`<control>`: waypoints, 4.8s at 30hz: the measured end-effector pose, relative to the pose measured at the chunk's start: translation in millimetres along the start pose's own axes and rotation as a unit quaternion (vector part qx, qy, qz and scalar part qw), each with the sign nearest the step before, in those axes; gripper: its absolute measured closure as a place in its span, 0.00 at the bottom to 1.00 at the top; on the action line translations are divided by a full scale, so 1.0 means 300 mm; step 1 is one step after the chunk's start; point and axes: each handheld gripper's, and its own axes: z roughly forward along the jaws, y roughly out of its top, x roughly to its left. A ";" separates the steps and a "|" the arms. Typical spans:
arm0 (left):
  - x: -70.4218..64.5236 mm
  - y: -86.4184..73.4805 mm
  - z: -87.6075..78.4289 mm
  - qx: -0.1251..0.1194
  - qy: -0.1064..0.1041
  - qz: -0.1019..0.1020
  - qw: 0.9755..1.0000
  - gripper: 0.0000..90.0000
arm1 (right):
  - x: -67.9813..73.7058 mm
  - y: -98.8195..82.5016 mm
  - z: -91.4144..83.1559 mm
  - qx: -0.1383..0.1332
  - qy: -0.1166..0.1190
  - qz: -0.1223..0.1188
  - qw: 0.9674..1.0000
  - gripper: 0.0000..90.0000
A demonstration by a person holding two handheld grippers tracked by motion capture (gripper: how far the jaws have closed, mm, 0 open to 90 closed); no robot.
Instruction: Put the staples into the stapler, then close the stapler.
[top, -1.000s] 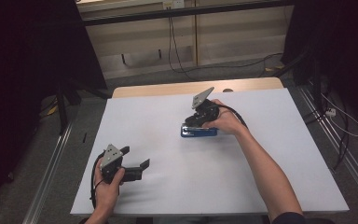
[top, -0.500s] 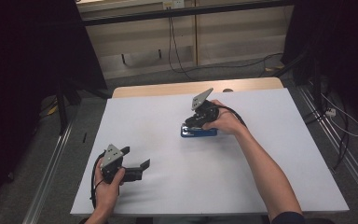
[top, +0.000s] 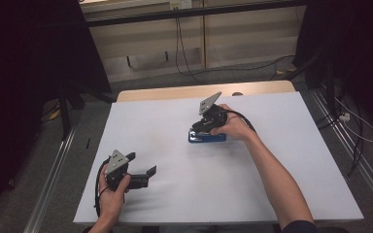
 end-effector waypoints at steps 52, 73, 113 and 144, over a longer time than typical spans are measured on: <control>0.003 -0.002 0.001 0.001 0.003 -0.002 1.000 0.05 | 0.059 -0.052 -0.062 -0.065 -0.133 0.163 0.976 0.19; 0.003 0.001 0.007 0.000 0.005 0.000 1.000 0.05 | 0.135 -0.094 -0.116 -0.114 -0.194 0.224 0.948 0.05; 0.018 0.006 0.006 -0.010 0.026 -0.008 1.000 0.05 | 0.337 -0.237 -0.277 -0.140 -0.318 0.246 0.905 0.03; 0.017 0.002 0.008 -0.004 0.033 -0.005 0.999 0.05 | 0.505 -0.406 -0.394 -0.153 -0.359 0.250 0.886 0.03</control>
